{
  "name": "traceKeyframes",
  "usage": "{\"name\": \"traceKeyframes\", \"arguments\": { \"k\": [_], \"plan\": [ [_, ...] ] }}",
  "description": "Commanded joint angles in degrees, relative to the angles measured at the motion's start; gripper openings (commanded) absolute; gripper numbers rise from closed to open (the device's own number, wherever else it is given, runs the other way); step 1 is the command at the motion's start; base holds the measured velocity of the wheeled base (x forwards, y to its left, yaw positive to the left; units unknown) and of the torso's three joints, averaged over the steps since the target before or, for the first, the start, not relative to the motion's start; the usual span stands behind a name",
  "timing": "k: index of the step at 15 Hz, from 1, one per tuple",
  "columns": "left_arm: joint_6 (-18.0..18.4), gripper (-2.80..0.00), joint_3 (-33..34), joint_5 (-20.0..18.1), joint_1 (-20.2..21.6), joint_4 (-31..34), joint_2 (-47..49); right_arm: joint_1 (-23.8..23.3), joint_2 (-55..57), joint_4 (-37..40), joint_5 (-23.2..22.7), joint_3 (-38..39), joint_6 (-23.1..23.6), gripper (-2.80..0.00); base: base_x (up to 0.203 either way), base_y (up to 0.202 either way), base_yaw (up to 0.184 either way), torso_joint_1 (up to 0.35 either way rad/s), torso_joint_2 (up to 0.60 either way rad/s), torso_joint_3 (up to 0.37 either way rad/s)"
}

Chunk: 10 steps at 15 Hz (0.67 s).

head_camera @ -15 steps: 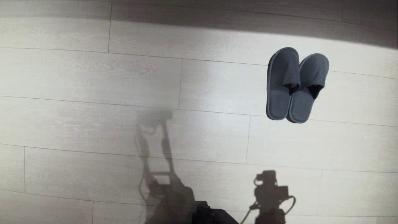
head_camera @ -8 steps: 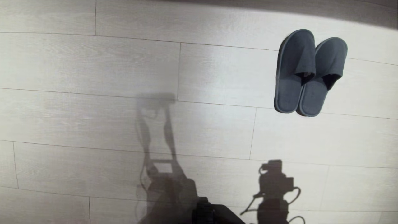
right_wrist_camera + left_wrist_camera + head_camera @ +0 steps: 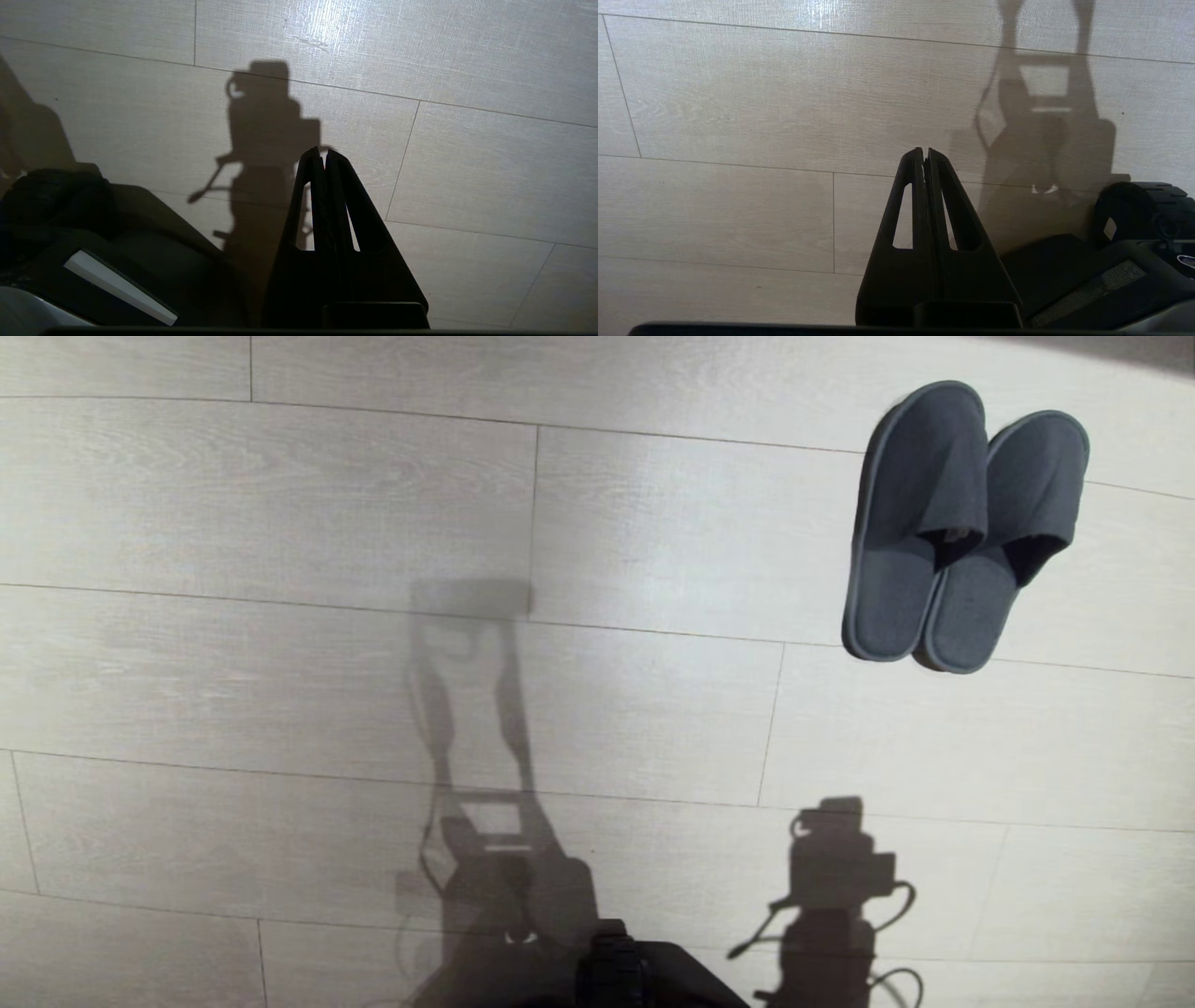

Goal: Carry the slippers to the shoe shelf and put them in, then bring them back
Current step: Pick up the slippers on the floor

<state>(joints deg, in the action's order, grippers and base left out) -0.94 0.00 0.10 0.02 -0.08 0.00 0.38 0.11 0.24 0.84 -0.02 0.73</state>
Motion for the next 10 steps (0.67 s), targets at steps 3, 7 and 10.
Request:
{"name": "traceKeyframes", "arguments": {
  "k": [3, 7, 10],
  "plan": [
    [0.1, -2.8, 0.01, -0.01, 0.03, -0.01, -0.09, 0.06, 0.07, -0.46, -0.57, -0.12, -0.12, -2.8, 0.0, 0.0, 0.0, 0.0, 0.0, 0.0],
    [0.24, -2.8, 0.08, -0.01, 0.06, -0.01, -0.06, 0.05, 3.68, -1.17, -2.79, -7.66, -1.7, -2.8, 0.0, 0.0, 0.0, 0.0, 0.0, 0.0],
    [0.59, -2.8, 0.0, -0.01, 0.06, -0.01, -0.09, 0.31, 18.94, -4.03, -3.07, -13.17, -1.8, -2.8, 0.0, 0.0, 0.0, 0.0, 0.0, 0.0]
  ]
}}
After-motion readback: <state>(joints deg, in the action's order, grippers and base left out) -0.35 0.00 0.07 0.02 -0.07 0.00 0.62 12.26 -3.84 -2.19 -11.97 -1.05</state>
